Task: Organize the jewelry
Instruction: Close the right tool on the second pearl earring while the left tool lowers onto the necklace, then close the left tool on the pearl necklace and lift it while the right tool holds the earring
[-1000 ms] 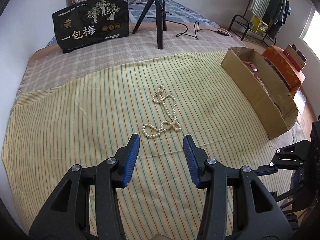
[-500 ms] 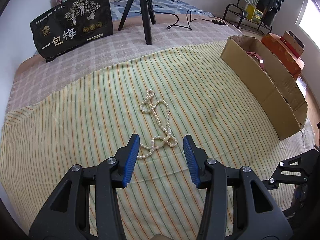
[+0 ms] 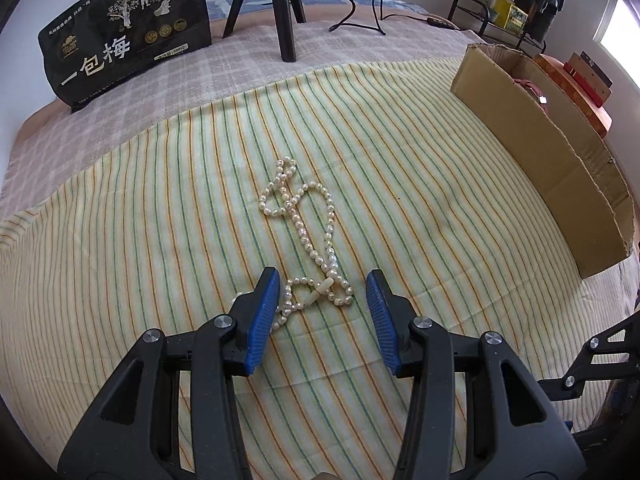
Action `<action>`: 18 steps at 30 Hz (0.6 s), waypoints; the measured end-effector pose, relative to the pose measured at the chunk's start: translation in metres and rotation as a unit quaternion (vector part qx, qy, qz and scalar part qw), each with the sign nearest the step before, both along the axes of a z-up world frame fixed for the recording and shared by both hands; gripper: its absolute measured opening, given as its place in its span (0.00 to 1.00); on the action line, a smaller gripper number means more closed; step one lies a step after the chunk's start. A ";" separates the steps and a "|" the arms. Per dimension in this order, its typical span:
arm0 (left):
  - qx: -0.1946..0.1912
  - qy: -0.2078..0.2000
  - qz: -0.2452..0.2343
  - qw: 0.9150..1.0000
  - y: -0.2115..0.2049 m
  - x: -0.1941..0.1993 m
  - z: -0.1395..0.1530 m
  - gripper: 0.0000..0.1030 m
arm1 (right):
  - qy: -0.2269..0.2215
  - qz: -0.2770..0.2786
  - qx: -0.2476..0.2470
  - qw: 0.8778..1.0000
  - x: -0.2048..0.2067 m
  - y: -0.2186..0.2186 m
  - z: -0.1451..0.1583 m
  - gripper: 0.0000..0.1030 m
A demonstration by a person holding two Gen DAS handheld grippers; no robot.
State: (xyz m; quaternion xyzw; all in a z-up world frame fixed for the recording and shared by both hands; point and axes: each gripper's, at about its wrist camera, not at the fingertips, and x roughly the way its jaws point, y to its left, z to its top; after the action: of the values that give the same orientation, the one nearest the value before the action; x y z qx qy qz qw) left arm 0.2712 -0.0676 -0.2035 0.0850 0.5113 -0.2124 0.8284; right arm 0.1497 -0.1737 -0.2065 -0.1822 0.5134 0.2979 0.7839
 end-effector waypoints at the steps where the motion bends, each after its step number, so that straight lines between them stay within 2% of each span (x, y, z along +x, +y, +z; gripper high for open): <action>1: 0.003 -0.004 -0.001 1.000 -0.001 0.000 0.000 0.45 | -0.001 0.001 -0.002 1.000 -0.001 0.000 0.000 0.11; 4: 0.013 -0.014 -0.002 1.000 -0.003 -0.001 -0.001 0.32 | -0.002 0.002 -0.008 1.000 -0.001 0.001 0.001 0.10; 6: 0.010 -0.014 0.004 1.000 0.000 0.001 0.000 0.17 | -0.003 0.001 -0.009 1.000 -0.001 0.001 0.001 0.08; 9: 0.006 -0.013 0.012 1.000 0.005 0.002 0.000 0.07 | 0.000 -0.004 -0.005 1.000 0.000 -0.001 0.002 0.07; 18: 0.003 -0.027 0.029 0.999 0.012 -0.007 0.009 0.05 | 0.002 -0.023 0.012 1.000 -0.004 -0.009 0.003 0.07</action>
State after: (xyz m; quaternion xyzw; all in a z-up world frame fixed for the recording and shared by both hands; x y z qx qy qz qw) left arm 0.2643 -0.0556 -0.1947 0.0783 0.4917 -0.1840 0.8475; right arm 0.1456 -0.1827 -0.2030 -0.1600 0.5153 0.2860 0.7918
